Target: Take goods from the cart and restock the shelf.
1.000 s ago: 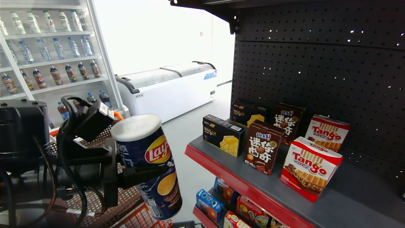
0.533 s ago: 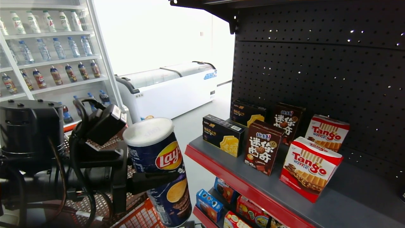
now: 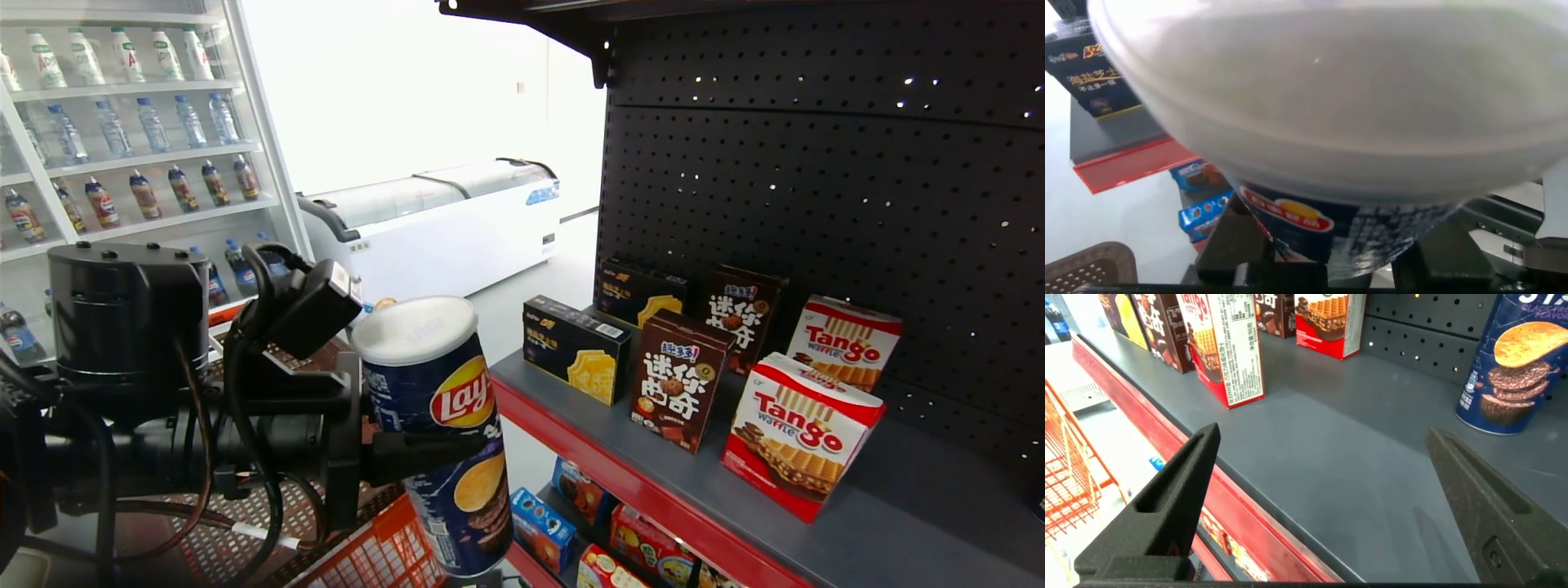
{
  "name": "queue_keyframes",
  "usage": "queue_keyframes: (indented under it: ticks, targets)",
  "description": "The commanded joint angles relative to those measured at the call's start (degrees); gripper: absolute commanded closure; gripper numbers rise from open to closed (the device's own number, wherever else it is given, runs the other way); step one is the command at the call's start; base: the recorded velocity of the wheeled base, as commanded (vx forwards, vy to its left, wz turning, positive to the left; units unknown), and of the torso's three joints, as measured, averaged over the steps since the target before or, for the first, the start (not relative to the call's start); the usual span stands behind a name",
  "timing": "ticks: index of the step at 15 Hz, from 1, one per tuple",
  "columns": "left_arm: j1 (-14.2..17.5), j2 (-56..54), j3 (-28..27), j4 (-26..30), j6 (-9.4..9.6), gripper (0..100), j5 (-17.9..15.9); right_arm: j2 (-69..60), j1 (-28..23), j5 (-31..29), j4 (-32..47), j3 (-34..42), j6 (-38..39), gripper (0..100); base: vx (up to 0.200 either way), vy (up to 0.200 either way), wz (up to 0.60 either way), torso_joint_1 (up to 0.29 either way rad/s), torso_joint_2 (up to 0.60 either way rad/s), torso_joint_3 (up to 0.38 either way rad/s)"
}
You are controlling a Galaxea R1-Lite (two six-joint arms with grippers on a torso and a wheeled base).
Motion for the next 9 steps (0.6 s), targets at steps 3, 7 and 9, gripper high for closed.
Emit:
queue_keyframes:
  ticks: [3, 7, 9]
  targets:
    - [0.0, 1.7, -1.5, -0.1, -0.01, 100, 0.0, 0.1, 0.0, 0.0, 0.0, 0.0, 0.0, 0, 0.000, 0.000, 0.00, 0.000, 0.00, 0.000]
    - [0.0, 1.7, -1.4, 0.0, -0.01, 100, -0.1, 0.1, 0.0, 0.0, 0.0, 0.0, 0.0, 0, 0.000, 0.000, 0.00, 0.000, 0.00, 0.000]
    - [-0.1, 1.7, -1.4, -0.1, -0.01, 100, -0.1, 0.1, 0.0, 0.0, 0.0, 0.0, 0.0, 0, 0.000, 0.000, -0.60, 0.002, 0.00, -0.002]
